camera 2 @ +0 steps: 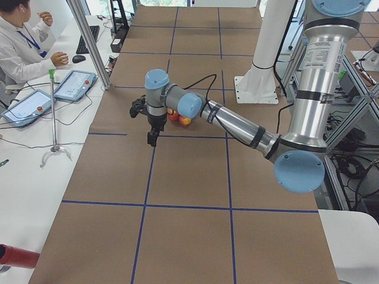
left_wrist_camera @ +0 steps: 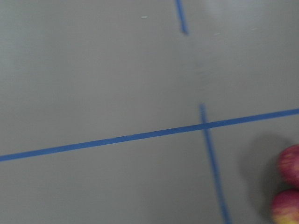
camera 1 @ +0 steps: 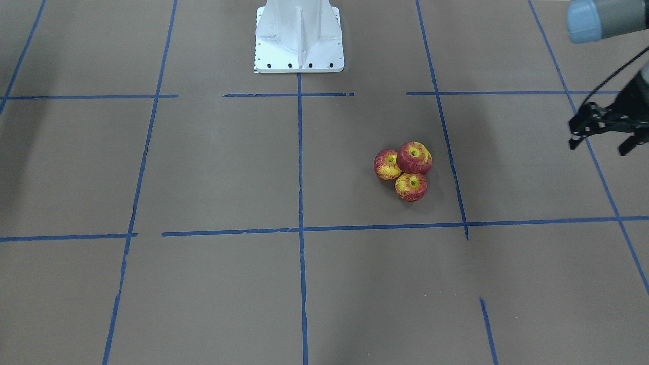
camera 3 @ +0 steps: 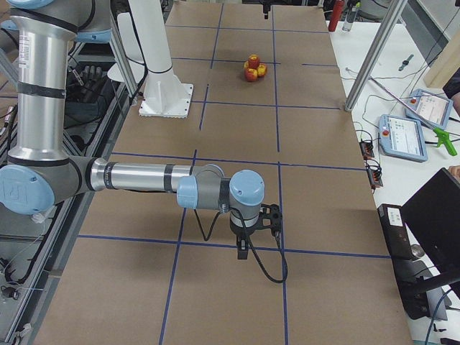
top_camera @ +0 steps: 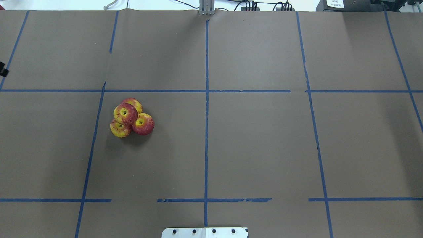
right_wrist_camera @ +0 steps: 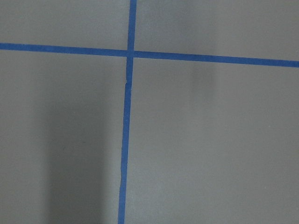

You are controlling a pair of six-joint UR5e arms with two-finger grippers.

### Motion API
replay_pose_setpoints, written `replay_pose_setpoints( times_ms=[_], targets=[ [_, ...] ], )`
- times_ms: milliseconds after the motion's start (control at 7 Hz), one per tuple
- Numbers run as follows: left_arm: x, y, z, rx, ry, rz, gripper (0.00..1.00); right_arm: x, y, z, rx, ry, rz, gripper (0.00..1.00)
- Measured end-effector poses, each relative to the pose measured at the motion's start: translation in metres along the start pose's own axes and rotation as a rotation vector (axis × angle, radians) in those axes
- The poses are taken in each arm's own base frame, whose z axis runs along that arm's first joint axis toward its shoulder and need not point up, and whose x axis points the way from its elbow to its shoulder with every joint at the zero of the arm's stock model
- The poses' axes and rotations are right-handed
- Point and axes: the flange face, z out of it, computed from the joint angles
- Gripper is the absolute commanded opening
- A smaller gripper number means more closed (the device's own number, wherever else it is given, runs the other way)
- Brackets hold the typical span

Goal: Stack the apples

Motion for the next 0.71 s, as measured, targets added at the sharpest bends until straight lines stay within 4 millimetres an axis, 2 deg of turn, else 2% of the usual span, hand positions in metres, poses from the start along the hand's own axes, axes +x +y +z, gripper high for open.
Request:
replay_pose_setpoints(
  times_ms=[143,286,429,571,714],
  targets=[
    [-0.079,0.015,0.002,-0.019,-0.024,0.026,1.00,0.000,0.000,0.000,0.000,0.000,0.000,1.00],
    [-0.145,0.033,0.007,-0.042,-0.028,0.035,1.00,0.000,0.000,0.000,0.000,0.000,0.000,1.00],
    [-0.192,0.048,0.010,-0.057,-0.024,0.019,1.00,0.000,0.000,0.000,0.000,0.000,0.000,1.00],
    [-0.214,0.058,0.014,-0.067,-0.007,-0.001,1.00,0.000,0.000,0.000,0.000,0.000,0.000,1.00],
    [-0.220,0.065,0.017,-0.076,0.023,-0.024,1.00,0.000,0.000,0.000,0.000,0.000,0.000,1.00]
  ],
)
